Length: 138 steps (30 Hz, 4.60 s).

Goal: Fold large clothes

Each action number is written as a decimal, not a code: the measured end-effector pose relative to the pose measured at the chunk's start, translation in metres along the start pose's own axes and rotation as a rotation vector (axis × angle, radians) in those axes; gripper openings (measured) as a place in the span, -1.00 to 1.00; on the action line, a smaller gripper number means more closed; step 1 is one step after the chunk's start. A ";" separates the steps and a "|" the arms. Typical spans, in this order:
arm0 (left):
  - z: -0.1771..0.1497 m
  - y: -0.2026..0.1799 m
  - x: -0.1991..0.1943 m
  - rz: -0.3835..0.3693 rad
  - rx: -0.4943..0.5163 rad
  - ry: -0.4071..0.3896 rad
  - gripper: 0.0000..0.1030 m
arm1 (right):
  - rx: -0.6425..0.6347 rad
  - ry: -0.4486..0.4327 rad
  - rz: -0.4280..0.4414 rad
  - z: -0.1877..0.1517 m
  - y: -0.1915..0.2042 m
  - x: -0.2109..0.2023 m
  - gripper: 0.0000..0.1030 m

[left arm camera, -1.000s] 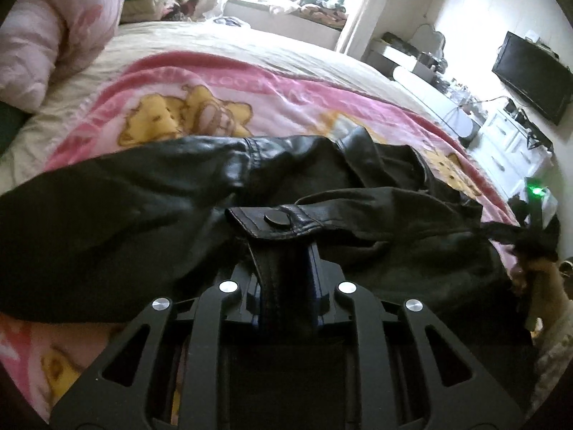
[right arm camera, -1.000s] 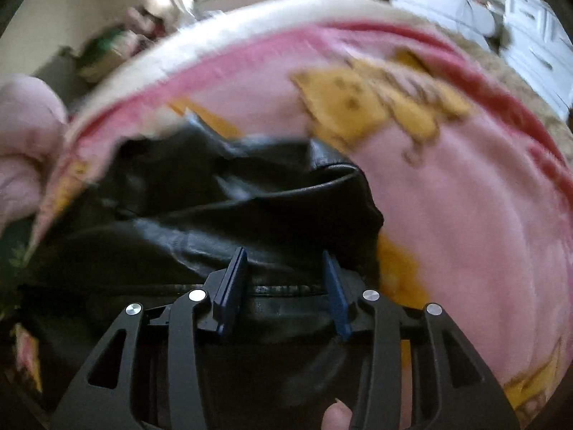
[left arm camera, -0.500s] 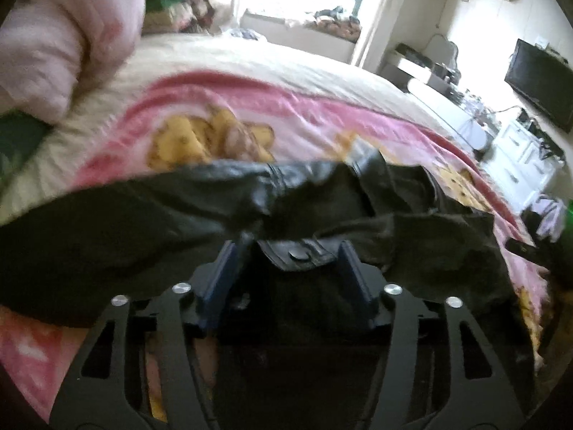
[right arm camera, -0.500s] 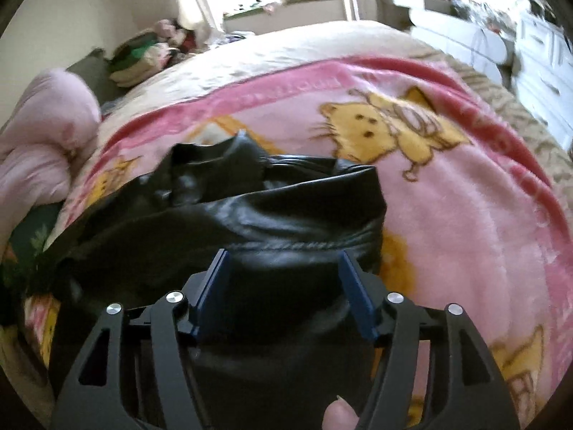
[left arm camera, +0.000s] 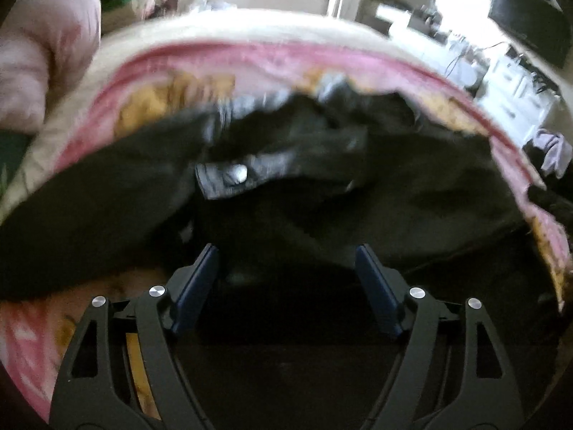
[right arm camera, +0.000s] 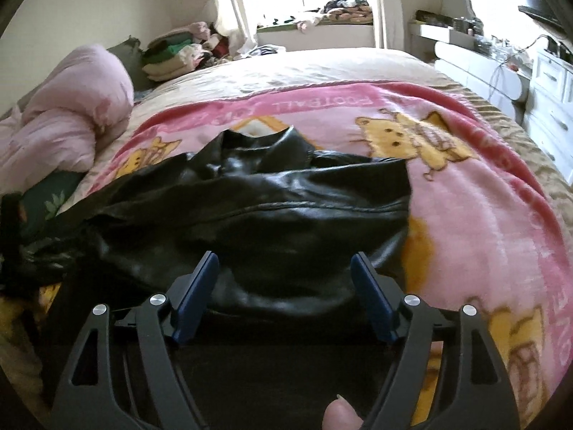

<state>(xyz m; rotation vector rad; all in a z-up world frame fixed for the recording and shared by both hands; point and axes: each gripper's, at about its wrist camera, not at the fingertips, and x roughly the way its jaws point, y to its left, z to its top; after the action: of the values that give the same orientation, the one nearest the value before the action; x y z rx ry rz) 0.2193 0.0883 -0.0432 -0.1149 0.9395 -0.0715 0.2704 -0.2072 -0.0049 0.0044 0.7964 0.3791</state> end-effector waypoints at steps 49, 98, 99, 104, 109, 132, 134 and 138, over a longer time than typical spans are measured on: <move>-0.001 -0.009 -0.032 -0.013 -0.064 -0.035 0.82 | 0.010 0.044 0.033 -0.007 0.025 0.012 0.92; -0.020 0.110 -0.105 0.165 -0.330 -0.113 0.82 | -0.151 0.007 0.206 0.026 0.196 0.019 0.92; -0.020 0.112 -0.105 0.165 -0.331 -0.114 0.82 | -0.153 0.008 0.209 0.027 0.200 0.020 0.92; -0.020 0.124 -0.109 0.178 -0.344 -0.115 0.82 | -0.168 0.013 0.217 0.035 0.218 0.028 0.92; -0.022 0.142 -0.107 0.182 -0.395 -0.106 0.82 | -0.176 0.030 0.230 0.041 0.235 0.040 0.92; -0.062 0.262 -0.105 0.228 -0.785 -0.057 0.82 | -0.246 0.096 0.299 0.045 0.312 0.072 0.92; -0.066 0.270 -0.103 0.222 -0.827 -0.054 0.82 | -0.255 0.098 0.298 0.043 0.313 0.072 0.92; -0.069 0.286 -0.091 0.268 -0.859 -0.023 0.82 | -0.255 0.106 0.294 0.037 0.309 0.071 0.92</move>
<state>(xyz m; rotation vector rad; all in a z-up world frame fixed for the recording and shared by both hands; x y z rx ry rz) 0.1129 0.3776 -0.0474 -0.7776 0.9027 0.5875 0.2394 0.1096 0.0169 -0.1392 0.8496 0.7625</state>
